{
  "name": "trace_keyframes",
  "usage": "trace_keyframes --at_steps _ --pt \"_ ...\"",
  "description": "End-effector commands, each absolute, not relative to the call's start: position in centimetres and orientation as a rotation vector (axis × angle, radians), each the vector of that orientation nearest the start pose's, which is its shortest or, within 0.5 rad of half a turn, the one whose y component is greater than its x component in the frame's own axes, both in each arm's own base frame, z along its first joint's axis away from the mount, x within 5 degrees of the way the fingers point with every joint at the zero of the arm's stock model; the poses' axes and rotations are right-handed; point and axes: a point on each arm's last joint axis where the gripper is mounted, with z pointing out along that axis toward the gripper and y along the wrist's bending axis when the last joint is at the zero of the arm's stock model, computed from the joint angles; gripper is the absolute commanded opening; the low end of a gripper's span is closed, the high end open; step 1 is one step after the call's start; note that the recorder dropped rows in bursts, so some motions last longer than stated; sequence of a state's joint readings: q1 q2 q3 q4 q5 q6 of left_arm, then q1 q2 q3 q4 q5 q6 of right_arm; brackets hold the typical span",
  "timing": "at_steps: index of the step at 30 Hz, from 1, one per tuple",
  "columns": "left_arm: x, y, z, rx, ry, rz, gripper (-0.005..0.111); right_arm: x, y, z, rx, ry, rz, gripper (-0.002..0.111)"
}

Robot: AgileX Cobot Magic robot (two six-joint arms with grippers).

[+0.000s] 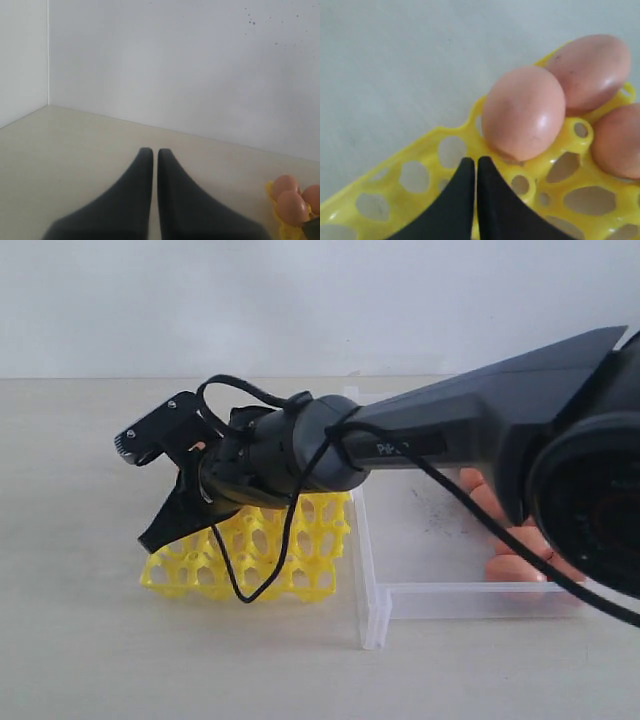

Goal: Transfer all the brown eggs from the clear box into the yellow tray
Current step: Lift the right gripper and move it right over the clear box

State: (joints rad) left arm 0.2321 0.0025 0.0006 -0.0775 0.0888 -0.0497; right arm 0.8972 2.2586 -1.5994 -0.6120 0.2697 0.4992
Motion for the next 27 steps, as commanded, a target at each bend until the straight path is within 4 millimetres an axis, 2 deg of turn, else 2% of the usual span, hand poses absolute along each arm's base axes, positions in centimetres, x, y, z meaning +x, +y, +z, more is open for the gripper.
trace_keyframes --at_steps 1,5,9,12,15,19,23,25,27 --pt "5.5 1.2 20.6 -0.288 1.533 0.065 0.004 31.3 37.1 18.8 -1.046 2.051 0.172 0.000" --pt "5.5 1.2 20.6 -0.288 1.533 0.065 0.004 29.2 36.9 24.2 -1.026 1.957 0.231 0.000" --pt "5.5 1.2 20.6 -0.288 1.533 0.065 0.004 26.2 35.6 26.7 -1.061 1.895 0.281 0.000" --pt "5.5 1.2 20.6 -0.288 1.533 0.065 0.004 23.9 33.6 27.1 -1.079 1.830 0.387 0.000" --pt "5.5 1.2 20.6 -0.288 1.533 0.065 0.004 21.9 30.7 27.0 -1.070 1.738 0.536 0.000" --pt "5.5 1.2 20.6 -0.288 1.533 0.065 0.004 20.5 27.0 27.2 -1.055 1.578 0.650 0.000" --pt "5.5 1.2 20.6 -0.288 1.533 0.065 0.004 18.8 23.8 27.4 -1.137 1.433 0.543 0.000" --pt "5.5 1.2 20.6 -0.288 1.533 0.065 0.004 17.9 22.7 27.5 -1.210 1.360 0.451 0.000" --pt "5.5 1.2 20.6 -0.288 1.533 0.065 0.004 17.4 21.7 27.9 -1.197 1.349 0.406 0.000"
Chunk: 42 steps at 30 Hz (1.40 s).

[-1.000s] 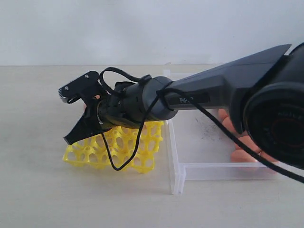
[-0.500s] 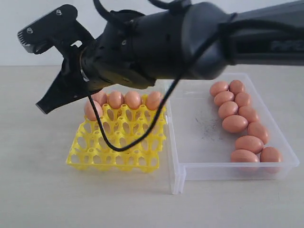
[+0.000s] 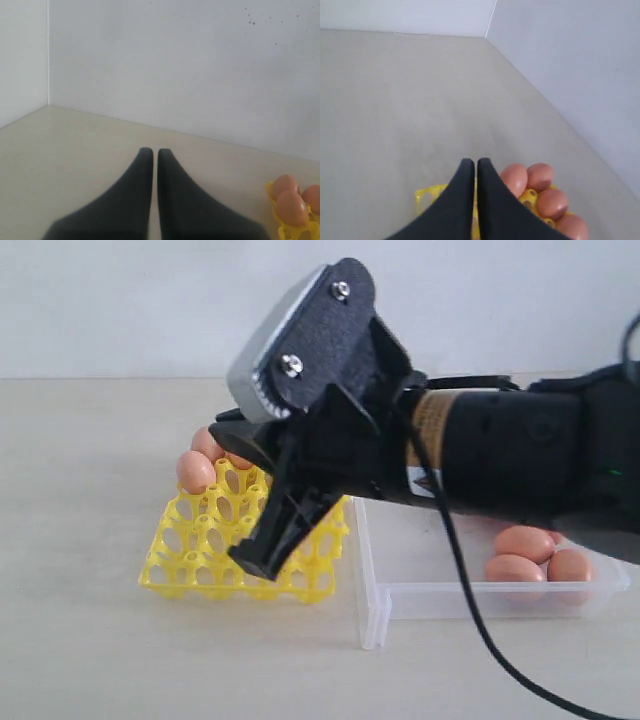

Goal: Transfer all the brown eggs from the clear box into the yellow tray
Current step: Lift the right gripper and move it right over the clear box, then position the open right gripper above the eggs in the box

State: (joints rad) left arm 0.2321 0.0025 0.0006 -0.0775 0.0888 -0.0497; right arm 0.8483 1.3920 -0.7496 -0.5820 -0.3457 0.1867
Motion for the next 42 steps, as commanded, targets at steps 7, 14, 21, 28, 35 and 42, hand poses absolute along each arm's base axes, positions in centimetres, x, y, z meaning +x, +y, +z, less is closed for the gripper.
trace_keyframes --at_steps 7,14,21,28,35,42 --pt "5.5 1.2 20.6 -0.288 1.533 0.065 0.004 19.7 17.2 28.4 -0.825 1.701 0.341 0.000" --pt "5.5 1.2 20.6 -0.288 1.533 0.065 0.004 22.5 10.7 24.3 -0.556 2.457 0.393 0.014" --pt "5.5 1.2 20.6 -0.288 1.533 0.065 0.004 22.7 10.6 23.2 -0.571 2.548 0.409 0.043" --pt "5.5 1.2 20.6 -0.288 1.533 0.065 0.004 24.0 10.8 24.1 -0.409 2.407 0.424 0.043" --pt "5.5 1.2 20.6 -0.288 1.533 0.065 0.004 25.0 10.9 24.9 -0.198 2.306 0.498 0.043" --pt "5.5 1.2 20.6 -0.289 1.535 0.065 0.004 25.5 10.7 25.4 -0.137 2.243 0.485 0.043"
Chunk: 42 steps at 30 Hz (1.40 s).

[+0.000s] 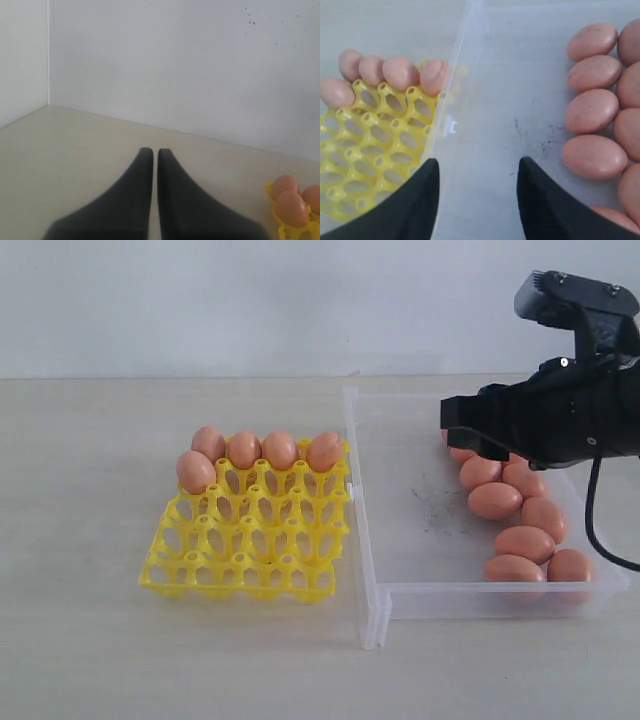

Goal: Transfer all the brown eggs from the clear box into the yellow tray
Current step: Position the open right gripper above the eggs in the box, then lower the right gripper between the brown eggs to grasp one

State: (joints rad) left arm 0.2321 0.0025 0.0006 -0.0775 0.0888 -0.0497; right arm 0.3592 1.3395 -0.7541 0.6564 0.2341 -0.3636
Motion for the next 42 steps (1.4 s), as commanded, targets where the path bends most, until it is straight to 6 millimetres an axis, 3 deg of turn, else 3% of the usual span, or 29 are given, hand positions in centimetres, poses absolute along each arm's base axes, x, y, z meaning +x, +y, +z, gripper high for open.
trace_keyframes --at_steps 1,4,10,14,18,22,26,33,38,42 --pt "5.5 1.2 20.6 -0.289 1.535 0.065 0.004 25.6 10.6 25.5 -0.129 2.229 0.478 0.043" --pt "5.5 1.2 20.6 -0.289 1.535 0.065 0.004 26.6 9.9 26.5 -0.049 2.079 0.405 0.043" --pt "5.5 1.2 20.6 -0.289 1.535 0.065 0.004 26.8 9.8 26.9 -0.055 2.045 0.383 0.043" --pt "5.5 1.2 20.6 -0.289 1.535 0.065 0.004 27.3 10.4 28.3 -0.111 2.039 0.405 0.043" --pt "5.5 1.2 20.6 -0.289 1.535 0.065 0.004 28.1 12.6 29.6 -0.492 2.137 0.439 0.043" --pt "5.5 1.2 20.6 -0.289 1.537 0.065 0.004 27.9 14.3 29.3 -0.902 2.232 0.532 0.043" --pt "5.5 1.2 20.6 -0.289 1.537 0.065 0.004 28.9 14.4 28.7 -0.908 2.214 0.495 0.043" --pt "5.5 1.2 20.6 -0.289 1.537 0.065 0.004 29.8 14.5 28.0 -0.751 2.251 0.512 0.043" --pt "5.5 1.2 20.6 -0.288 1.534 0.065 0.004 29.2 14.3 26.3 -1.065 2.281 0.423 0.043" --pt "5.5 1.2 20.6 -0.288 1.534 0.065 0.004 28.6 13.4 25.1 -1.501 2.189 0.241 0.043"
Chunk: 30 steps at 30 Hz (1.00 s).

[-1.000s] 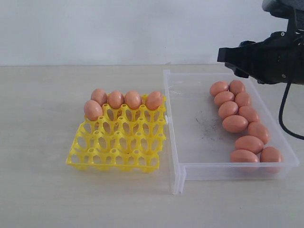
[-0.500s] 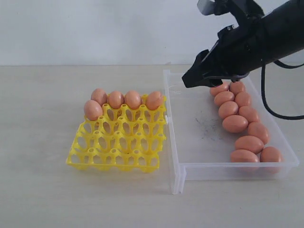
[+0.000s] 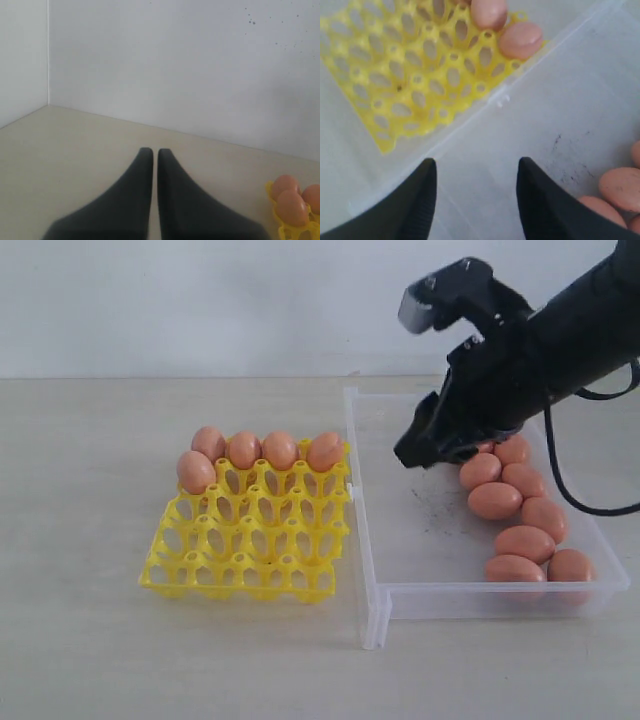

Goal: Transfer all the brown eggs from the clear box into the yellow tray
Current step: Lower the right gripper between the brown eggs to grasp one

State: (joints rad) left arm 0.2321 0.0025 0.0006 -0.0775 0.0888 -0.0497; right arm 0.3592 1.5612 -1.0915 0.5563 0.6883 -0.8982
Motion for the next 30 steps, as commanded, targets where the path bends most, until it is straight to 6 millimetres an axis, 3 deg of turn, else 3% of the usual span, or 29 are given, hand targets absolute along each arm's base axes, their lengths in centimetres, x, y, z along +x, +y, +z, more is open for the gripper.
trace_keyframes --at_steps 1,7,13,19,25,30 --pt "5.5 1.2 20.6 -0.288 1.534 0.065 0.004 28.5 13.2 25.0 -1.574 2.179 0.212 0.043" --pt "5.5 1.2 20.6 -0.288 1.534 0.065 0.004 28.0 11.0 24.3 -1.945 2.145 -0.069 0.043" --pt "5.5 1.2 20.6 -0.289 1.536 0.065 0.004 28.8 10.6 23.4 -2.073 2.061 -0.174 0.043" --pt "5.5 1.2 20.6 -0.289 1.536 0.065 0.004 31.1 11.2 20.2 -2.012 2.077 -0.229 0.071" --pt "5.5 1.2 20.6 -0.288 1.534 0.065 0.004 32.6 11.3 17.7 -2.038 2.053 -0.308 0.055" --pt "5.5 1.2 20.6 -0.288 1.534 0.065 0.004 33.4 10.7 16.8 -2.025 2.064 -0.319 0.054"
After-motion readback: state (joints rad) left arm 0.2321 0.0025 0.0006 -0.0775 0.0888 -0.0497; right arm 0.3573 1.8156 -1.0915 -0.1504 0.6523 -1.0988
